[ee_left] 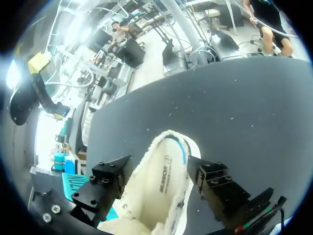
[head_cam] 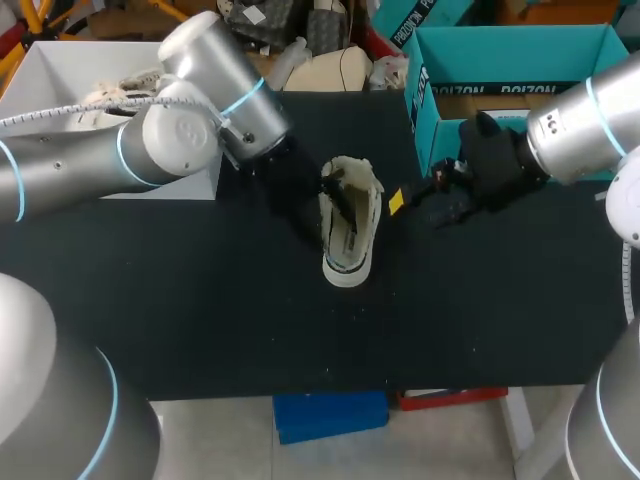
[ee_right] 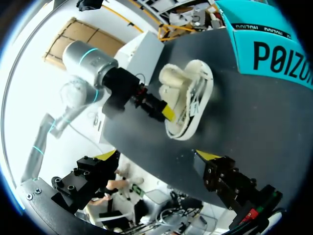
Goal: Take the shoe out of the shoebox, open the shoe tongue, remove and reinsert the insole, then place the shoe into the shoebox
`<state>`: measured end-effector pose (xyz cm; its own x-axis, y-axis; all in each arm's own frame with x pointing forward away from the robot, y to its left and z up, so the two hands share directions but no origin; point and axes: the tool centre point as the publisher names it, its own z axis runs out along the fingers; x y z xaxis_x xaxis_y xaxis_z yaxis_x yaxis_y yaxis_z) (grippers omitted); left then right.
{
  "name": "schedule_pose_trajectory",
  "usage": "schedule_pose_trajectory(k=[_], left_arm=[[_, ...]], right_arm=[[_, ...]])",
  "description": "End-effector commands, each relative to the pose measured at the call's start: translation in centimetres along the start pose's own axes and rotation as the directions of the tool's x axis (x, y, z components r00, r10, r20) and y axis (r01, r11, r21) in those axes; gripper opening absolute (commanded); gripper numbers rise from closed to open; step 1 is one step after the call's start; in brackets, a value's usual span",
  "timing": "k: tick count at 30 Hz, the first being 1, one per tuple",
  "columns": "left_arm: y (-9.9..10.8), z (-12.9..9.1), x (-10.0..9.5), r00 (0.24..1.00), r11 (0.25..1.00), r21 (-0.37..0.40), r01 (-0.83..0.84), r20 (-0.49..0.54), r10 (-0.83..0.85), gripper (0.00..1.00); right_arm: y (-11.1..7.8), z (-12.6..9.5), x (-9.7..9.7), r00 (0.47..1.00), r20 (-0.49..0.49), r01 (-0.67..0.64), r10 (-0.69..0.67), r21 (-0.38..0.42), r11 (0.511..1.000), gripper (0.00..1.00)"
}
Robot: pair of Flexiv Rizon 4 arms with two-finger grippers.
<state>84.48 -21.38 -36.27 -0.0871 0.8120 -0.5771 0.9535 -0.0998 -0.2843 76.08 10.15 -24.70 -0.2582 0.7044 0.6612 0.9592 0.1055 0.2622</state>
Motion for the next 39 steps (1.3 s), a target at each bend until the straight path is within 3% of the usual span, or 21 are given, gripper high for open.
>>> schedule_pose_trajectory(k=[1,3,7,13,20,29,39], left_arm=[[-1.0,-2.1,0.0,0.999,0.982,-0.19,-0.019,0.046,0.029,0.65],[-0.7,-2.7,-0.1,0.999,0.968,-0.246,-0.05,-0.03,0.045,0.0],[-0.6,-2.9,0.4,0.968,0.933,-0.323,-0.156,-0.237,0.08,0.0],[-0.5,-2.1,1.4,0.921,0.902,-0.369,-0.225,-0.382,0.073,0.0],[0.1,0.0,2.4,0.909,0.915,-0.348,-0.203,-0.414,0.045,0.0],[0.5,1.9,1.3,0.914,0.933,-0.306,-0.19,-0.403,0.054,0.0],[0.8,3.8,2.4,0.894,0.951,-0.272,-0.148,-0.449,0.011,0.0]], right_arm=[[0.0,0.0,0.0,1.0,0.002,0.0,0.0,0.002,1.0,1.0],[0.0,0.0,0.0,1.0,0.002,0.0,0.0,0.002,1.0,1.0],[0.0,0.0,0.0,1.0,0.002,0.0,0.0,0.002,1.0,1.0],[0.0,0.0,0.0,1.0,0.002,0.0,0.0,0.002,1.0,1.0],[0.0,0.0,0.0,1.0,0.002,0.0,0.0,0.002,1.0,1.0],[0.0,0.0,0.0,1.0,0.002,0.0,0.0,0.002,1.0,1.0],[0.0,0.0,0.0,1.0,0.002,0.0,0.0,0.002,1.0,1.0]])
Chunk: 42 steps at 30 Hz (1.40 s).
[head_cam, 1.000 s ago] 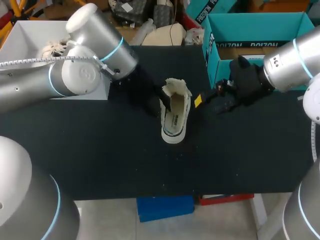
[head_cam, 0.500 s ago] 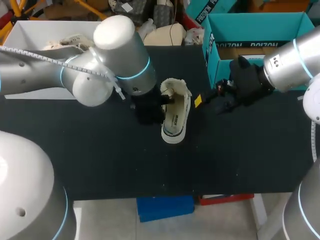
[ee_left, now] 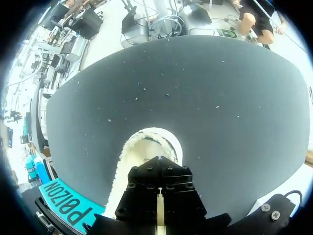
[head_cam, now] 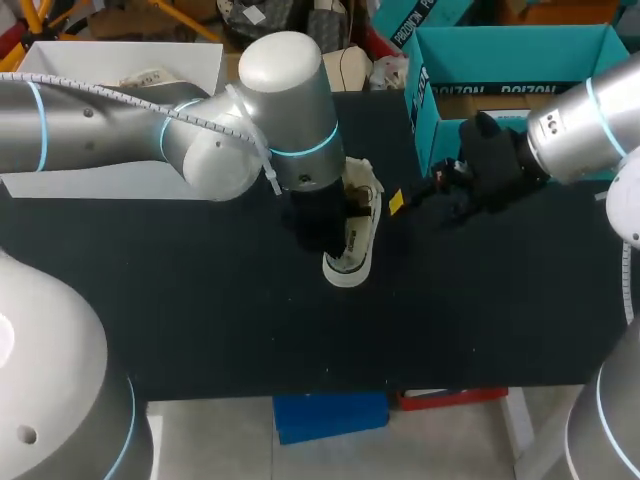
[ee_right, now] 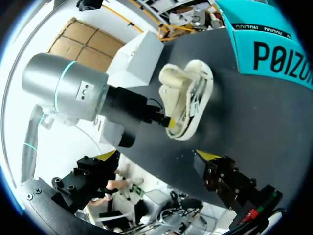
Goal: Take the shoe out of the shoebox, open the shoe tongue, remove and reinsert the insole, then place the shoe into the shoebox
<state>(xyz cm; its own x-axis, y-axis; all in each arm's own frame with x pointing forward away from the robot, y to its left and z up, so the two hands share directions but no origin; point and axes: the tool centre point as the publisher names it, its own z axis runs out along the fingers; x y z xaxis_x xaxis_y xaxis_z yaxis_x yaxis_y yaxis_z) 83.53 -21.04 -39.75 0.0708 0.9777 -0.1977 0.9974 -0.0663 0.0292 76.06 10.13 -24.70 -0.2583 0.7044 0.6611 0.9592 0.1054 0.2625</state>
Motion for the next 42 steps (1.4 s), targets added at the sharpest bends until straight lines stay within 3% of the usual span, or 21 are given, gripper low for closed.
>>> schedule_pose_trajectory(k=[1,4,7,14,17,20,24,27,30,37,42], left_arm=[[0.4,1.5,-0.4,1.0,1.0,0.01,0.01,-0.025,-0.01,0.0],[0.7,2.4,-0.4,1.0,1.0,0.021,0.018,-0.026,-0.017,0.0],[0.8,2.0,-0.7,1.0,0.999,0.032,0.021,0.001,-0.021,0.0],[2.3,-4.1,-1.1,0.96,0.982,0.122,0.142,0.223,-0.167,0.0],[4.3,-6.6,-0.7,0.915,0.971,0.102,0.217,0.325,-0.239,0.0],[6.4,-9.2,-0.3,0.846,0.946,0.068,0.316,0.431,-0.313,0.0],[8.8,-11.0,0.2,0.714,0.887,0.086,0.453,0.561,-0.419,0.0],[10.5,-11.5,0.3,0.598,0.835,0.137,0.532,0.637,-0.486,0.0],[12.3,-11.4,0.5,0.541,0.791,0.142,0.596,0.656,-0.525,0.0],[15.9,-10.0,-0.1,0.525,0.747,0.129,0.652,0.634,-0.567,0.0],[17.4,-8.9,-1.5,0.522,0.734,0.242,0.634,0.567,-0.638,0.0]], right_arm=[[0.1,0.0,0.0,1.0,0.002,0.0,0.0,0.002,1.0,1.0],[0.1,0.0,0.0,1.0,0.002,0.0,0.0,0.002,1.0,1.0],[0.1,0.0,0.0,1.0,0.002,0.0,0.0,0.002,1.0,1.0],[0.1,0.0,0.0,1.0,0.002,0.0,0.0,0.002,1.0,1.0],[0.1,0.0,0.0,1.0,0.002,0.0,0.0,0.002,1.0,1.0],[0.1,0.0,0.0,1.0,0.002,0.0,0.0,0.002,1.0,1.0],[0.1,0.0,0.0,1.0,0.002,0.0,0.0,0.002,1.0,1.0],[0.1,0.0,0.0,1.0,0.002,0.0,0.0,0.002,1.0,1.0],[0.1,0.0,0.0,1.0,0.002,0.0,0.0,0.002,1.0,1.0],[0.1,0.0,0.0,1.0,0.002,0.0,0.0,0.002,1.0,1.0],[0.1,0.0,0.0,1.0,0.002,0.0,0.0,0.002,1.0,1.0]])
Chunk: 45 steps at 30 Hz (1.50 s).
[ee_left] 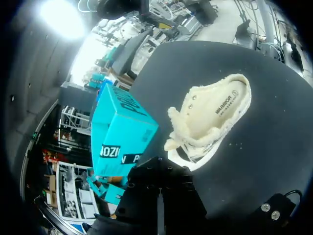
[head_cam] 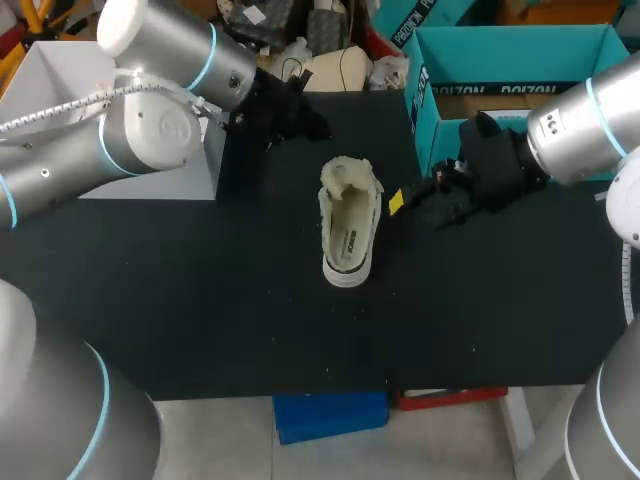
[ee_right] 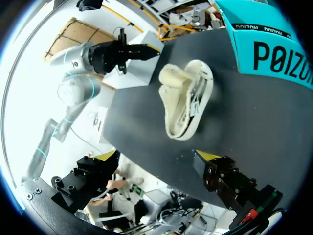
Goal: Take the shoe out of the shoebox, open the shoe tongue, remove and reinsert the insole, then place the shoe into the shoebox
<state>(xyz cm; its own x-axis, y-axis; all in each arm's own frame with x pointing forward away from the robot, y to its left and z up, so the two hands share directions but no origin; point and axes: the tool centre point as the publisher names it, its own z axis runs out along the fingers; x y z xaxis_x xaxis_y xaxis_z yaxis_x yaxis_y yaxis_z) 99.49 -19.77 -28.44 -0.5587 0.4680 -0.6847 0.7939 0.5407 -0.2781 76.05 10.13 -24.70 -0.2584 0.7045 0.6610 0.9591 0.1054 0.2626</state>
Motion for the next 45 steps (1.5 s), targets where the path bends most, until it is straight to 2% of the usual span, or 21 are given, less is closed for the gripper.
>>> schedule_pose_trajectory(k=[1,9,15,19,25,38,45], left_arm=[[0.2,3.5,-0.4,0.999,0.997,0.069,0.038,-0.027,-0.036,0.0],[-0.7,6.3,0.6,0.983,0.988,0.147,0.05,-0.183,-0.023,0.0],[-2.0,6.3,1.7,0.975,0.978,0.199,0.058,-0.221,-0.013,0.0],[-2.6,5.7,2.5,0.959,0.974,0.225,0.04,-0.281,0.025,0.0],[-3.1,5.3,3.7,0.939,0.97,0.239,0.034,-0.341,0.051,0.0],[-4.1,6.7,6.7,0.871,0.97,0.24,0.025,-0.481,0.096,0.0],[-4.7,7.2,7.3,0.854,0.968,0.248,0.024,-0.509,0.109,0.0]], right_arm=[[0.1,0.0,0.0,1.0,0.002,-0.001,0.001,0.002,1.0,1.0],[0.1,0.0,0.0,1.0,0.002,-0.001,0.001,0.002,1.0,1.0],[0.1,0.0,0.0,1.0,0.002,-0.001,0.001,0.002,1.0,1.0],[0.1,0.0,0.0,1.0,0.002,-0.001,0.001,0.002,1.0,1.0],[0.1,0.0,0.0,1.0,0.002,-0.001,0.001,0.002,1.0,1.0],[0.1,0.0,0.0,1.0,0.002,-0.001,0.001,0.002,1.0,1.0],[0.1,0.0,0.0,1.0,0.002,-0.001,0.001,0.002,1.0,1.0]])
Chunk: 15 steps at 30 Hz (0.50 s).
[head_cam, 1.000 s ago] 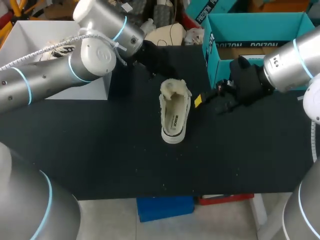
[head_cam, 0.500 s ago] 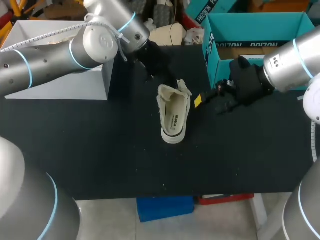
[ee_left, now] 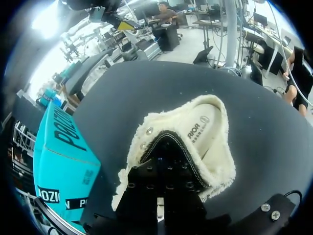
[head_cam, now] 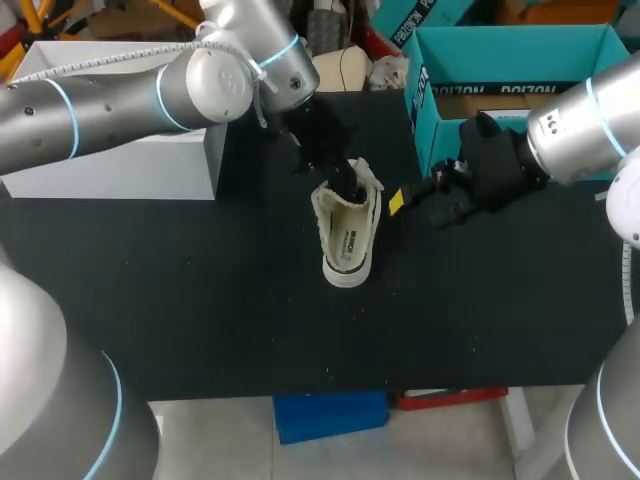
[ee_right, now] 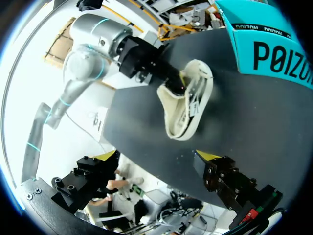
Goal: Take the shoe out of the shoebox, open the shoe tongue, remove and reinsert the insole, then place the shoe into the shoebox
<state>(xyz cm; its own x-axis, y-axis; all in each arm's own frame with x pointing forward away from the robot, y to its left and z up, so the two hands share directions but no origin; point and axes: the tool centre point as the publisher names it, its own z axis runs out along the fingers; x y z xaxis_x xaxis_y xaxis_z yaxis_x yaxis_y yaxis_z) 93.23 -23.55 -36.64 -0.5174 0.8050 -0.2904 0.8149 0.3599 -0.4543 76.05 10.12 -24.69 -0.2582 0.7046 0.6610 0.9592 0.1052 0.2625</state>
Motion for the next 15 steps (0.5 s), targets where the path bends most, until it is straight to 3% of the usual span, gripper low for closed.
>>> schedule_pose_trajectory(k=[1,10,15], left_arm=[[0.1,0.4,-0.3,1.0,1.0,-0.002,0.002,-0.024,-0.002,0.0],[0.0,1.2,0.0,0.998,1.0,0.003,0.002,-0.055,-0.002,0.0],[-0.4,1.7,-0.9,0.999,1.0,0.001,-0.022,-0.024,0.022,0.0]], right_arm=[[0.1,0.0,0.0,1.0,0.002,0.0,0.0,0.002,1.0,1.0],[0.1,0.0,0.0,1.0,0.002,0.0,0.0,0.002,1.0,1.0],[0.1,0.0,0.0,1.0,0.002,0.0,0.0,0.002,1.0,1.0]])
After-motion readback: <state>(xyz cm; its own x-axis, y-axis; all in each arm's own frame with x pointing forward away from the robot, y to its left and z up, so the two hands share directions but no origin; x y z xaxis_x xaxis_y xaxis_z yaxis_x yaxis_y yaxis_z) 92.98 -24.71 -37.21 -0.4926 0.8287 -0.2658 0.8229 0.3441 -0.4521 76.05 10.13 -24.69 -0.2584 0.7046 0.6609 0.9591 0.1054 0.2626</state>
